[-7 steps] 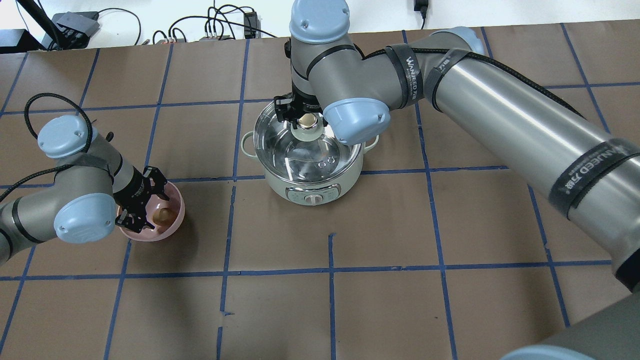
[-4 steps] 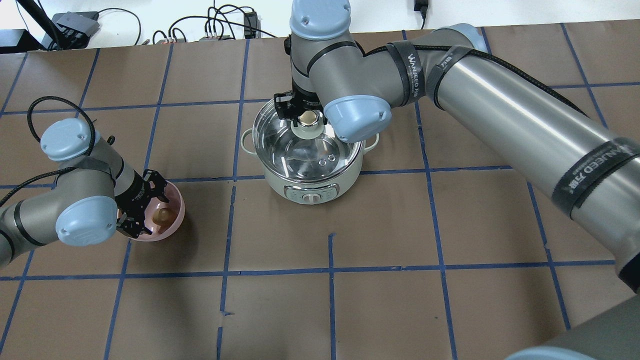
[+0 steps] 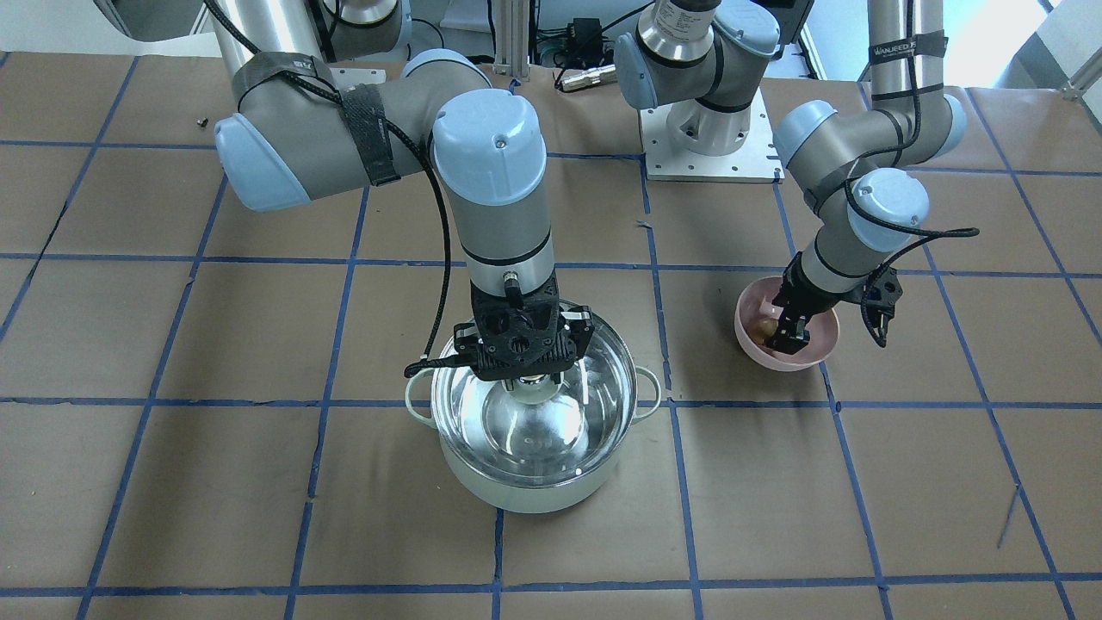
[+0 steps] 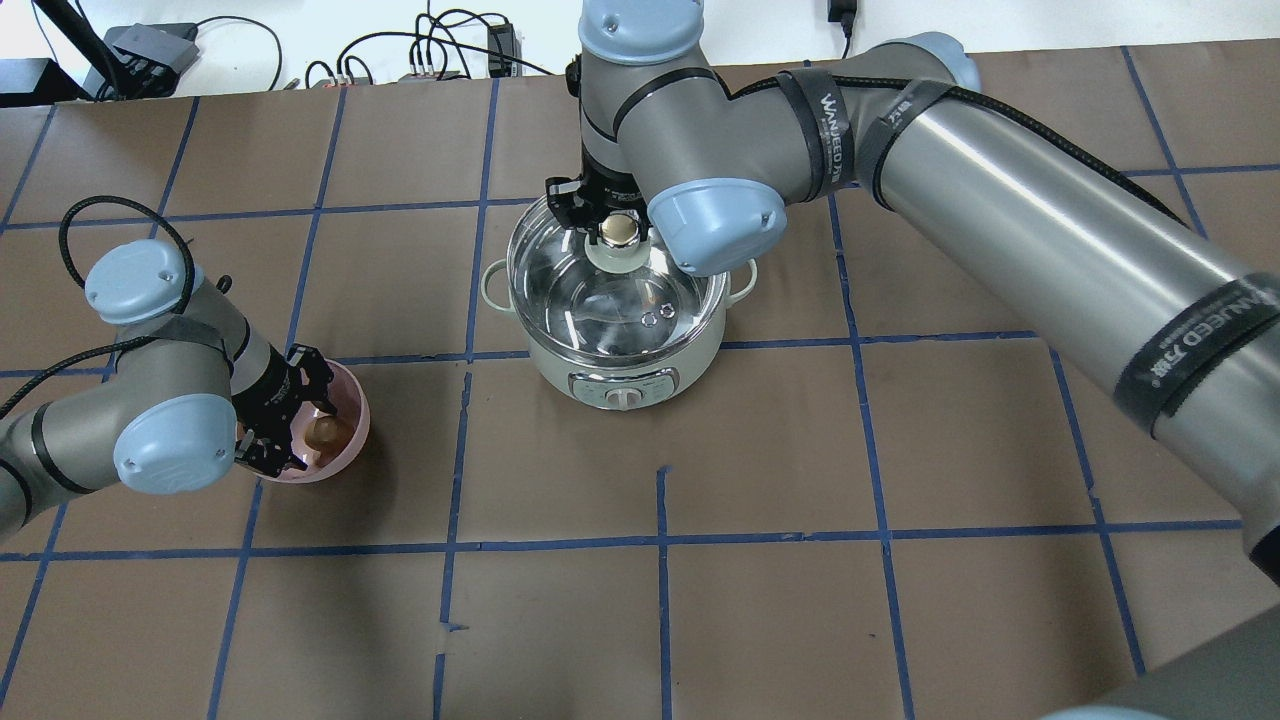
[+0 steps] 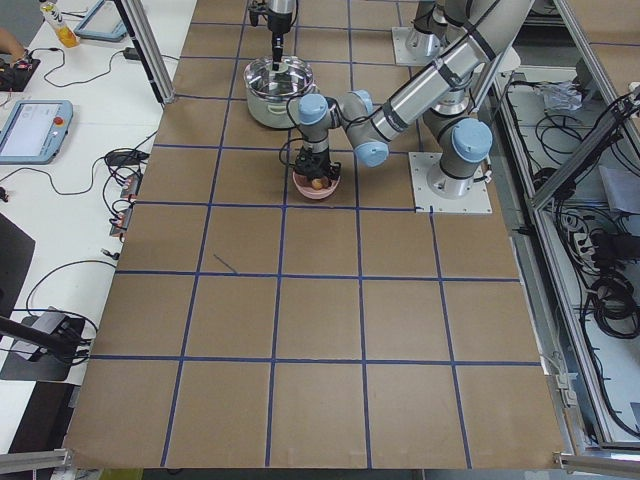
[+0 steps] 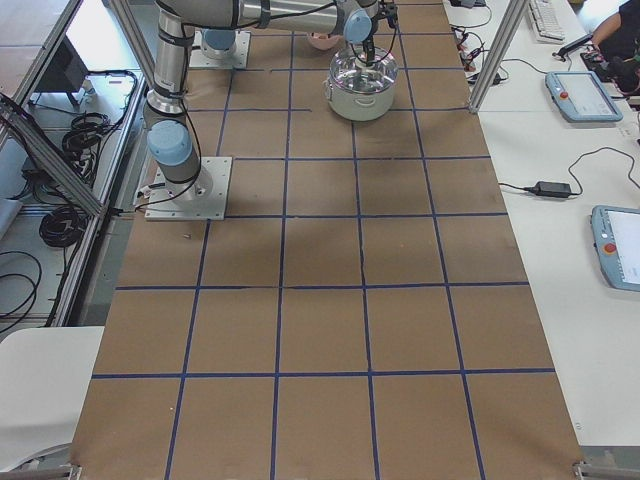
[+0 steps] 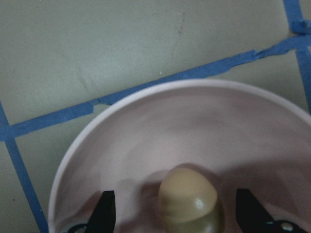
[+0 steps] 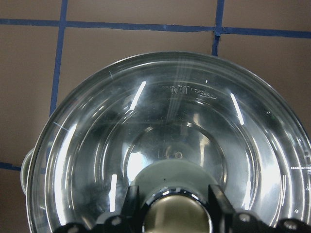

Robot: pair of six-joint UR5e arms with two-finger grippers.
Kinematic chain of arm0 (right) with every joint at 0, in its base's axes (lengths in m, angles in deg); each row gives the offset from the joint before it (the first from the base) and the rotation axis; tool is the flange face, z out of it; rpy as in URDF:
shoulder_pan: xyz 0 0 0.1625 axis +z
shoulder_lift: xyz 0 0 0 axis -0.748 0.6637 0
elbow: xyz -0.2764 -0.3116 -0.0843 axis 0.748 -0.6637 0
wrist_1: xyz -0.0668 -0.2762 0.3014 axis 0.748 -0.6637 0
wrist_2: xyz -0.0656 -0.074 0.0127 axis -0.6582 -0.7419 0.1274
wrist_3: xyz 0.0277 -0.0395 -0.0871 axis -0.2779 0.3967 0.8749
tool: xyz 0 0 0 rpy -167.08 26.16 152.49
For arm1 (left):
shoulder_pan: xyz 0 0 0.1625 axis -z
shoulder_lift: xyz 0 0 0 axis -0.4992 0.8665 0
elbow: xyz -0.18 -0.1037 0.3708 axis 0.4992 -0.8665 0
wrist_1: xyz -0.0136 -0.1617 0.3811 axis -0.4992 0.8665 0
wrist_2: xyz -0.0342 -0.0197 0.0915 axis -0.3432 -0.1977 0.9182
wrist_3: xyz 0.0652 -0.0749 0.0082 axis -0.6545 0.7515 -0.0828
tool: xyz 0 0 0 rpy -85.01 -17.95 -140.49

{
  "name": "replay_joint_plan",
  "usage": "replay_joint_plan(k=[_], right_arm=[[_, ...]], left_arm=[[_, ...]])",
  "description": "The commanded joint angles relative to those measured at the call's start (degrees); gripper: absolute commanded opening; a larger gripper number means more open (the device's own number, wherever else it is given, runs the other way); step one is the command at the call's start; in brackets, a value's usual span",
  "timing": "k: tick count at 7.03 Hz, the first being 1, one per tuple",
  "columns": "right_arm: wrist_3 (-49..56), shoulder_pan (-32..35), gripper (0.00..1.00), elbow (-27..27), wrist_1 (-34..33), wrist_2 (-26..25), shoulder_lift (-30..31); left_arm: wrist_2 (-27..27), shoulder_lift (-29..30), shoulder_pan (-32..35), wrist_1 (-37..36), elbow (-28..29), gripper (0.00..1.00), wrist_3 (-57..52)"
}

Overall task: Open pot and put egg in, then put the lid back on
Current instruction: 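Close the right gripper on the glass lid knob, then set the glass lid beside the pot while the left gripper lifts the egg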

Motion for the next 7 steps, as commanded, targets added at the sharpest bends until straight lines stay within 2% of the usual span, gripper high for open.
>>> replay_joint_plan(k=[1, 4, 5, 7], right_arm=[[0.1, 0.0, 0.17, -0.75, 0.82, 0.06, 0.66], [0.97, -0.95, 0.17, -9.43, 16.6, 0.06, 3.99], [1.5, -5.23, 0.17, -9.54, 20.83, 0.85, 7.4], [4.93, -15.95, 0.17, -8.58, 36.01, 6.45, 16.36]], left_arm=[[-0.41, 0.05, 0.02, 0.0, 0.1, 0.48, 0.0], [-0.15, 0.05, 0.02, 0.17, 0.54, 0.26, -1.75], [-0.15, -0.03, 0.02, 0.18, 0.54, 0.24, -1.84], [-0.24, -0.21, 0.02, 0.0, 1.07, 0.17, -2.19]])
